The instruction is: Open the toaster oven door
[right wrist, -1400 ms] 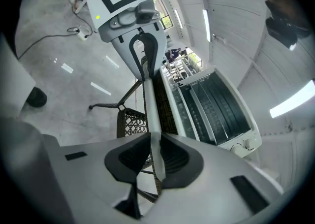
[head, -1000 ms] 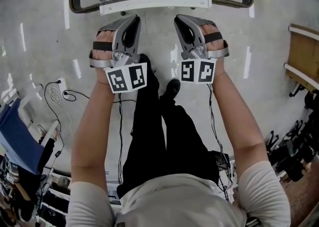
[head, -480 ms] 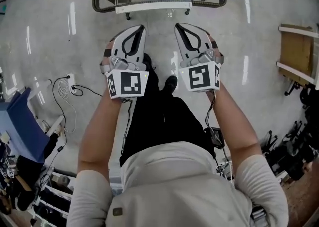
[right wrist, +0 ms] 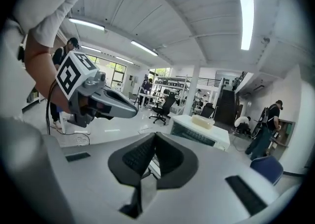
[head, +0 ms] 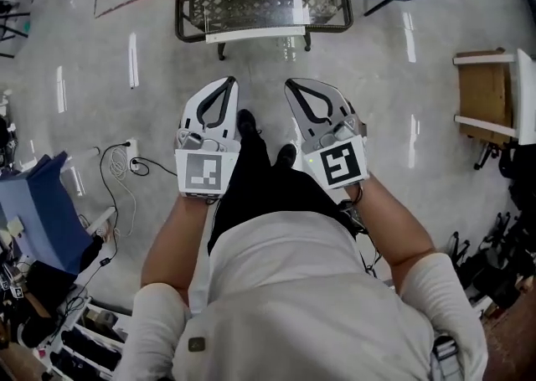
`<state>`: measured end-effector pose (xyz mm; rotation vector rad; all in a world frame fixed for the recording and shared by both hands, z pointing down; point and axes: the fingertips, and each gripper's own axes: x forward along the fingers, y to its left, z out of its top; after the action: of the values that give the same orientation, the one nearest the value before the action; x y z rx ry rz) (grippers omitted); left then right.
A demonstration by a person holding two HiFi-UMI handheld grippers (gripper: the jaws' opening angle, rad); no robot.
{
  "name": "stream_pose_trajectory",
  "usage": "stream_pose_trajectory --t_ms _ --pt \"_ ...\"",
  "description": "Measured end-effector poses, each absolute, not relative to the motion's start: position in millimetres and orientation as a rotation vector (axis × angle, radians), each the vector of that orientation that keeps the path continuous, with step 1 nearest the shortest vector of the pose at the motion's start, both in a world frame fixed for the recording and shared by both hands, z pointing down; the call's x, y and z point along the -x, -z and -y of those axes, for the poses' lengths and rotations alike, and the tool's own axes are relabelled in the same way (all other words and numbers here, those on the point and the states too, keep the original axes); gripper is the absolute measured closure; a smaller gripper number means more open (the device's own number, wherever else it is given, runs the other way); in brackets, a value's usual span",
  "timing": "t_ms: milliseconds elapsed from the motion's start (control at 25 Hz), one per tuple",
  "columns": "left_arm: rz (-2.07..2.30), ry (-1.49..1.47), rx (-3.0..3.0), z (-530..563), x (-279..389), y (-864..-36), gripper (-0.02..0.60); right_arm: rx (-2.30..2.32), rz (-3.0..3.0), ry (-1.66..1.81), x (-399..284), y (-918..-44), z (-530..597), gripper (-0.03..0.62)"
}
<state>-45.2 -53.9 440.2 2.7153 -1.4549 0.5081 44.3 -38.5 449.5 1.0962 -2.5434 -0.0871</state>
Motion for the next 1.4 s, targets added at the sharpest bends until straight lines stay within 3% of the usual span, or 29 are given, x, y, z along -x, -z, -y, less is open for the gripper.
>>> stream_pose_trajectory --t_ms 520,1400 --pt "1.436 -0.422 -2.707 -14.7 35.0 -357.2 0.565 -1.159 2.638 0.009 -75.0 -353.0 -15.6 0.577" --pt "1.406 -0.461 -2.777 -115.5 26.6 -305.7 0.565 -1.180 2.664 -0.021 -97.1 -321.2 -121.5 0.576"
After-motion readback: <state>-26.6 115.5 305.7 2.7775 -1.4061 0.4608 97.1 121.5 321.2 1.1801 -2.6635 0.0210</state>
